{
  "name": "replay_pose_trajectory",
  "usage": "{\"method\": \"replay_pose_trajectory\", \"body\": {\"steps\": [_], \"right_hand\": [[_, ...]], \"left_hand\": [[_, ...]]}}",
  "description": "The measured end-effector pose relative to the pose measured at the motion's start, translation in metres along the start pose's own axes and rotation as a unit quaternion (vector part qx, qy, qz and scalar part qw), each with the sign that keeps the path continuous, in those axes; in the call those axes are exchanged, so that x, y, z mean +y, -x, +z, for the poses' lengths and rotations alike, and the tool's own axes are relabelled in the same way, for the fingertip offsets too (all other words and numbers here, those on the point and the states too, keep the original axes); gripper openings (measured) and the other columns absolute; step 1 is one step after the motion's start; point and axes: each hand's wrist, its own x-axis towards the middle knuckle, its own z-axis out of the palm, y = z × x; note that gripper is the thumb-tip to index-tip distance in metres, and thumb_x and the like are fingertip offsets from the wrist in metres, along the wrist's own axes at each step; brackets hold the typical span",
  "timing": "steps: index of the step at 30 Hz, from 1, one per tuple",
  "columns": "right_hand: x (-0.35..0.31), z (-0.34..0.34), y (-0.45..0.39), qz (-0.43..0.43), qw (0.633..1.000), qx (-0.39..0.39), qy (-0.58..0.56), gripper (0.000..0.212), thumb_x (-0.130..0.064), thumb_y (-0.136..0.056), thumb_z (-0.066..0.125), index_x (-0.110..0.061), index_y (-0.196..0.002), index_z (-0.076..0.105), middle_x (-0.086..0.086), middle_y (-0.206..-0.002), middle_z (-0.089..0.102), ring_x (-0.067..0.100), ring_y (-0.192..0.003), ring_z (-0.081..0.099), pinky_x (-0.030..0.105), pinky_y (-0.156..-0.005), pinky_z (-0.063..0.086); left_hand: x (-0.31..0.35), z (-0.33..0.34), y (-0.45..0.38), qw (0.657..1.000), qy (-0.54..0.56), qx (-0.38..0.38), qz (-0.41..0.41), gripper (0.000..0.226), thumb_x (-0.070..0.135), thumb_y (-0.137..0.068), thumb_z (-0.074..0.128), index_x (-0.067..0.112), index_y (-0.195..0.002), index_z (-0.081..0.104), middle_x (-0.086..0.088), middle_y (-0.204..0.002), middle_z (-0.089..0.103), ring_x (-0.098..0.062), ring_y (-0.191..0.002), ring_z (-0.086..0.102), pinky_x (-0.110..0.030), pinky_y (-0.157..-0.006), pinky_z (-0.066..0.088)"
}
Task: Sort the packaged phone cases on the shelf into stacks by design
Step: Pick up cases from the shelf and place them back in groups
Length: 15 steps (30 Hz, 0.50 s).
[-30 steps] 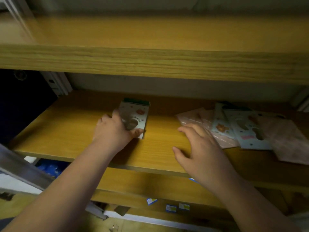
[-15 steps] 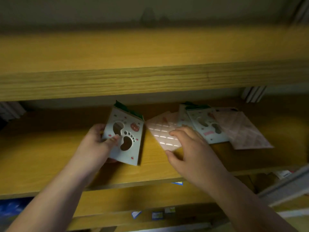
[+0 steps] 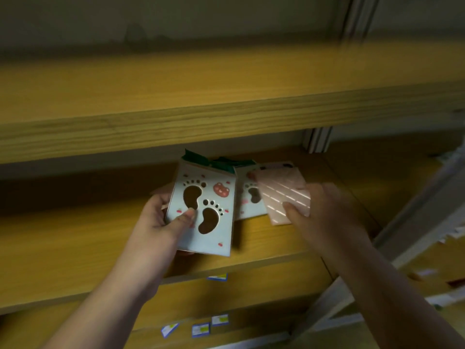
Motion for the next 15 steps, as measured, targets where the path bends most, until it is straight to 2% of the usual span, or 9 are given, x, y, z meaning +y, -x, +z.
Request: {"method": "replay_pose_trajectory", "body": {"steps": [2,5,9,11,13,15], "right_hand": [[0.017,-0.002,-0.007,0.034,0.998,-0.035,0.03,0.066,-0.069,-0.087,0.048,-0.019,-0.131,0.049,0.007,-0.121,0.052,0.023,-0.104,0.052,0.042,-0.084,0.052],[0.03,-0.003,-0.015,0.036,0.997,-0.07,0.019,0.075,-0.073,-0.084,0.051,-0.02,-0.136,0.045,0.008,-0.131,0.051,0.026,-0.113,0.051,0.038,-0.084,0.048],[0.035,-0.005,-0.022,0.028,0.99,-0.103,-0.088,0.072,-0.059,-0.084,0.065,-0.023,-0.141,0.039,0.003,-0.138,0.052,0.027,-0.117,0.055,0.036,-0.077,0.047],[0.04,-0.005,-0.023,0.028,0.984,-0.105,-0.138,0.082,-0.053,-0.083,0.071,-0.022,-0.147,0.032,0.003,-0.144,0.047,0.028,-0.124,0.053,0.037,-0.083,0.049],[0.045,-0.006,-0.022,0.036,0.971,-0.101,-0.215,0.089,-0.048,-0.081,0.075,-0.025,-0.151,0.027,0.001,-0.147,0.047,0.027,-0.128,0.052,0.04,-0.095,0.049],[0.05,-0.005,-0.02,0.037,0.941,-0.116,-0.316,0.071,-0.041,-0.081,0.077,-0.03,-0.142,0.043,-0.005,-0.133,0.06,0.02,-0.118,0.06,0.043,-0.097,0.052]], "left_hand": [[0.0,0.018,0.006,1.0,0.009,0.015,0.008,0.026,0.013,-0.093,0.065,0.021,-0.116,0.058,-0.003,-0.103,0.078,-0.024,-0.091,0.075,-0.043,-0.075,0.058],[0.001,0.044,0.016,0.999,0.024,0.034,0.017,0.026,0.012,-0.092,0.064,0.02,-0.117,0.058,-0.004,-0.103,0.078,-0.026,-0.092,0.075,-0.047,-0.08,0.057],[0.0,0.07,0.03,0.997,0.045,0.064,0.026,0.028,0.012,-0.092,0.064,0.019,-0.118,0.058,-0.007,-0.104,0.077,-0.029,-0.094,0.074,-0.048,-0.081,0.056],[0.0,0.079,0.037,0.995,0.053,0.079,0.027,0.026,0.012,-0.092,0.063,0.021,-0.117,0.06,-0.005,-0.104,0.078,-0.025,-0.092,0.075,-0.046,-0.081,0.055],[0.0,0.086,0.045,0.993,0.063,0.096,0.029,0.026,0.012,-0.092,0.063,0.019,-0.116,0.06,-0.005,-0.103,0.078,-0.025,-0.091,0.076,-0.044,-0.08,0.055],[-0.001,0.089,0.053,0.99,0.072,0.117,0.031,0.028,0.013,-0.091,0.063,0.017,-0.118,0.06,-0.006,-0.103,0.078,-0.026,-0.092,0.076,-0.043,-0.079,0.055]]}}
